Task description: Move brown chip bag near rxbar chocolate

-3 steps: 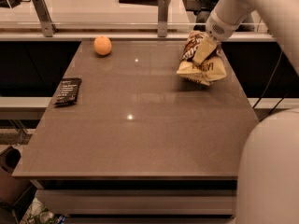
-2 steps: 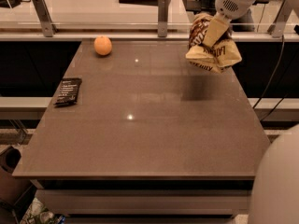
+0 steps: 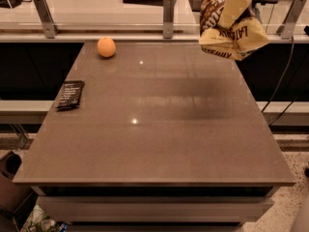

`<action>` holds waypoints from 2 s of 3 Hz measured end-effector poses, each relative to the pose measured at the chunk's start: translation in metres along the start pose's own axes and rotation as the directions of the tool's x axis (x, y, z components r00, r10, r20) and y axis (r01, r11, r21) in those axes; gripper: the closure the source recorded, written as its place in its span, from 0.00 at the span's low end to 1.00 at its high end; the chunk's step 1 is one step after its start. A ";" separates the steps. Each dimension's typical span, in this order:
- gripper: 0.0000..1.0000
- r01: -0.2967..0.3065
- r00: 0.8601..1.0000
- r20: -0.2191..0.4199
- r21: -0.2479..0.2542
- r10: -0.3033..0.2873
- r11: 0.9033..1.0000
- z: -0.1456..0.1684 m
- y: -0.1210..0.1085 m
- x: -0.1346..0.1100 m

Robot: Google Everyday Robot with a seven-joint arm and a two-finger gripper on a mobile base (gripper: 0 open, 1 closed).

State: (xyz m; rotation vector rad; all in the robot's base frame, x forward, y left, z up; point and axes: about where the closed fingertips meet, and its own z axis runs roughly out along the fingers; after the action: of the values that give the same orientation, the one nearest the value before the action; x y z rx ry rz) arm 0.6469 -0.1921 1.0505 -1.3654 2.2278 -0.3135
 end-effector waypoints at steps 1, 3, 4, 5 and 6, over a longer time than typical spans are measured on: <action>1.00 0.073 0.996 0.056 -0.034 -0.071 0.997 -0.017 0.018 -0.013; 1.00 0.237 0.953 0.229 -0.163 -0.197 0.958 -0.033 0.091 -0.035; 1.00 0.271 0.933 0.300 -0.213 -0.201 0.939 -0.039 0.134 -0.038; 1.00 0.281 0.913 0.370 -0.262 -0.173 0.923 -0.031 0.165 -0.048; 1.00 0.280 0.902 0.406 -0.284 -0.149 0.917 -0.013 0.179 -0.067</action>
Offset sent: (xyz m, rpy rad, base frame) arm -0.0882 0.0785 -0.0048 0.1152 0.0952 0.4161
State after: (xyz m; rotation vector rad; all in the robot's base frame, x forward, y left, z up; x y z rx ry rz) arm 0.5280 -0.0503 1.0025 -1.6944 1.8616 0.2564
